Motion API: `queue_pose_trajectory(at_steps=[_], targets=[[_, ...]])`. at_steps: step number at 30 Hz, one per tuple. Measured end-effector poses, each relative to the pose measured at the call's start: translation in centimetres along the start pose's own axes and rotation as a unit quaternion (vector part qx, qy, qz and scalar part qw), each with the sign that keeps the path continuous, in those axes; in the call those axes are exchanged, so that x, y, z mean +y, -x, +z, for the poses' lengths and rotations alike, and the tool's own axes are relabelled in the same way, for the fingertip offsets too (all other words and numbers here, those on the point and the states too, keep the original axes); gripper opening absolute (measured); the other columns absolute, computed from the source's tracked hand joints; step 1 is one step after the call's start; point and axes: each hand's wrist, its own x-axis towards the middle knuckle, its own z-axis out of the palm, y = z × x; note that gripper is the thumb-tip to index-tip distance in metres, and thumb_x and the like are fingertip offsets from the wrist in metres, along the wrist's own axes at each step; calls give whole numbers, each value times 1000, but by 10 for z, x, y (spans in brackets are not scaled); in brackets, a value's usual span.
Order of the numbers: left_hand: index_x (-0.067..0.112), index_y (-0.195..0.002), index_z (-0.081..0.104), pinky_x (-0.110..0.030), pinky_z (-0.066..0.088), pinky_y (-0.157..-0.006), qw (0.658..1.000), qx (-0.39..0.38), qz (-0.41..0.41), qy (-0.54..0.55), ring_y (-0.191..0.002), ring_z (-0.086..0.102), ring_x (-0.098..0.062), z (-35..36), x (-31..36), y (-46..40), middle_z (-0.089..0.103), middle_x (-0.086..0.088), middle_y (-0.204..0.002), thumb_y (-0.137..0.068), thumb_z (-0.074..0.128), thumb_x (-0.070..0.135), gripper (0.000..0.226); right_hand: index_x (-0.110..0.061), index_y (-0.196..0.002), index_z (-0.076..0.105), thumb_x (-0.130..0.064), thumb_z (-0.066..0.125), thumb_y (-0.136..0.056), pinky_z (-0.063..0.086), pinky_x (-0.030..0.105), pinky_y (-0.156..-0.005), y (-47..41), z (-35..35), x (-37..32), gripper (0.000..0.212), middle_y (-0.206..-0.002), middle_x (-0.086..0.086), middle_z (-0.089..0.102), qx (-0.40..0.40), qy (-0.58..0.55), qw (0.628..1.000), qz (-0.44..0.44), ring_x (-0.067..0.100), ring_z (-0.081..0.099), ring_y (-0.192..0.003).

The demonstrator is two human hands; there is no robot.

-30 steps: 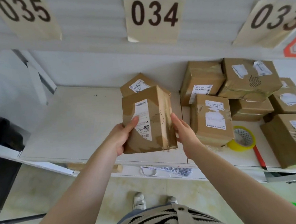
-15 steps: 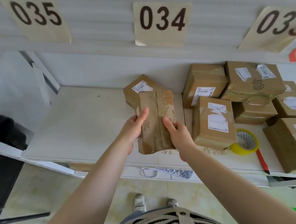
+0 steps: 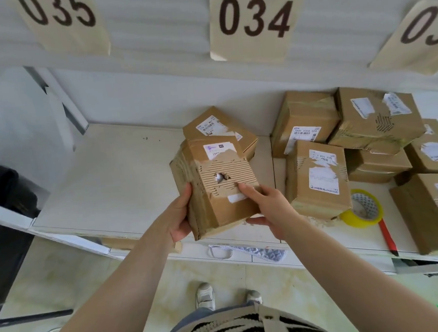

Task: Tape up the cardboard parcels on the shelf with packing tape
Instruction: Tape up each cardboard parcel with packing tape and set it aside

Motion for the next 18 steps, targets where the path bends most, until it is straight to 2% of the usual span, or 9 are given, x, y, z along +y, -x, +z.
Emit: queue_pose_trajectory(at_steps=[3,5,6,8,9,11,13,16,18], targets=[[14,-135,57,-39,53,-97,993,102,17,-53,-113,66,-22,-1,1,-5,66,-10,-128,-88,59,54,62,-19,-119,56,-46,73,-83,57,47,-88,-3,6,6,48,-111,-2,62,47,6,999,7,20,60,-104],[17,-132,59,-39,54,-92,978,170,9,-118,-103,66,-21,2,2,-7,68,-11,-123,-95,53,53,53,-22,-116,50,-45,74,-83,57,48,-89,-2,11,13,47,-107,-2,61,68,22,997,18,20,60,-99],[20,-129,61,-38,54,-90,975,168,-10,-148,-101,66,-20,4,3,-5,70,-9,-119,-93,50,61,56,-22,-116,48,-45,74,-82,57,47,-88,-1,14,19,48,-106,-2,60,70,29,997,25,19,60,-96],[26,-122,66,-39,52,-94,971,123,-68,-191,-104,67,-20,8,5,1,73,-3,-112,-79,47,76,69,-21,-116,44,-45,74,-82,57,46,-87,1,20,31,51,-105,-2,60,65,39,996,44,17,60,-93],[25,-120,66,-40,52,-95,970,102,-86,-202,-105,69,-21,9,4,3,74,-3,-111,-74,50,77,71,-20,-117,43,-45,74,-82,57,45,-86,3,23,36,53,-105,-2,59,60,42,996,51,17,60,-93],[19,-123,64,-39,55,-90,971,94,-88,-202,-102,71,-23,7,1,3,75,-5,-108,-78,60,64,64,-20,-118,39,-46,72,-84,57,44,-84,2,27,41,54,-105,-1,57,54,55,995,64,17,59,-93],[13,-125,61,-34,57,-80,966,131,-81,-210,-95,71,-21,8,-3,-2,75,-4,-103,-86,66,51,54,-21,-120,36,-47,66,-89,57,45,-85,-3,29,41,51,-108,0,55,52,74,993,77,22,59,-98],[16,-116,60,-27,53,-60,955,165,-79,-232,-82,68,-15,15,-6,-13,70,-1,-95,-89,68,44,40,-23,-131,33,-51,55,-94,56,48,-85,-13,31,37,51,-113,3,53,57,88,991,88,27,56,-104],[13,-121,60,-26,53,-60,952,167,-65,-249,-85,68,-17,17,-9,-24,70,-4,-103,-88,72,41,45,-22,-137,34,-53,52,-94,51,50,-89,-21,30,34,56,-123,4,51,66,96,990,84,29,52,-111]])
